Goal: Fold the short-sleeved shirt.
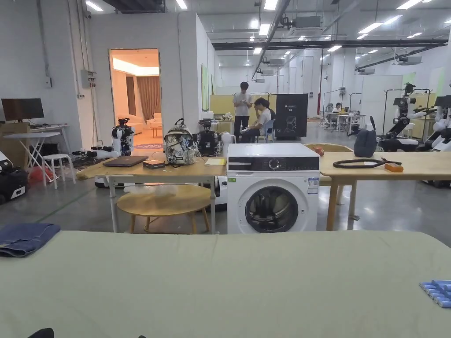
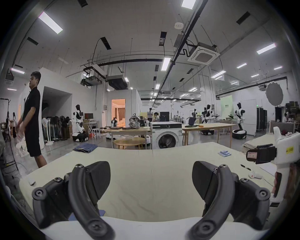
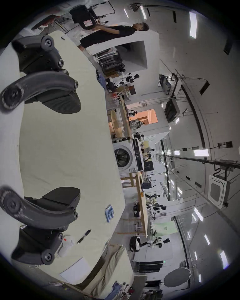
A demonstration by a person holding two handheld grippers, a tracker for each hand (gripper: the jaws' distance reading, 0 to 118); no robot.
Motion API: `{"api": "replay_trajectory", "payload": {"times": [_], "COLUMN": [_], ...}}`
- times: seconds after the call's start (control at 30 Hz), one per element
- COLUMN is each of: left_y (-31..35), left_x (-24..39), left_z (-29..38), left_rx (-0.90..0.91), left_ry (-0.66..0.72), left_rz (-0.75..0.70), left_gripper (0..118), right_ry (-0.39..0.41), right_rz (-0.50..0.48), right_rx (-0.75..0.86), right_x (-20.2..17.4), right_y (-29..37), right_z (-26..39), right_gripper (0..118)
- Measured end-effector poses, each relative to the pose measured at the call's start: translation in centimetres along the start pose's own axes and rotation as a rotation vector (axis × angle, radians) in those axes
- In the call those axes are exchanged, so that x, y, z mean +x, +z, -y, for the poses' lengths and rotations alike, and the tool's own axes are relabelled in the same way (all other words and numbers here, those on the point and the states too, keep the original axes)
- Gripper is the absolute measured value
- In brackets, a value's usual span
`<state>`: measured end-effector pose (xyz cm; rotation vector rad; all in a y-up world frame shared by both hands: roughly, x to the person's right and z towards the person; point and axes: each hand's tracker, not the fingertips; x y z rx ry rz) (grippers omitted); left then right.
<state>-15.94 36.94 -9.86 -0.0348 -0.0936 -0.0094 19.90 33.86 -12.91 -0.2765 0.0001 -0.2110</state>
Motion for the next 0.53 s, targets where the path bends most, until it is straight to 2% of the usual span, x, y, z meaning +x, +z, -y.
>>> {"api": "replay_trajectory", "payload": {"times": [0.27, 0.37, 0.43, 0.53], "left_y": [-0.4, -0.4, -0.4, -0.5], "left_x": [0.1, 0.1, 0.2, 0.1], "left_z": [0.3, 0.5, 0.5, 0.7], "left_rx": [-0.018, -0.02, -0.022, -0.028], "left_ry": [0.002, 0.008, 0.006, 0.014], "left_rz": [0.024, 0.029, 0.031, 0.034], "left_gripper": [103, 103, 103, 103], "right_ry": [-0.001, 0.032, 0.05, 0.041], "right_rz": [-0.001, -0.007, 0.05, 0.04], "right_rx": [-0.007, -0.007, 0.0, 0.016], "right_x": [0.4, 0.2, -0.4, -0.5], "right_y": [-0.1, -0.4, -0.6, -0.7], "right_z": [0.2, 0.6, 0.7, 1.1], "right_gripper": [95, 80, 79, 79]}}
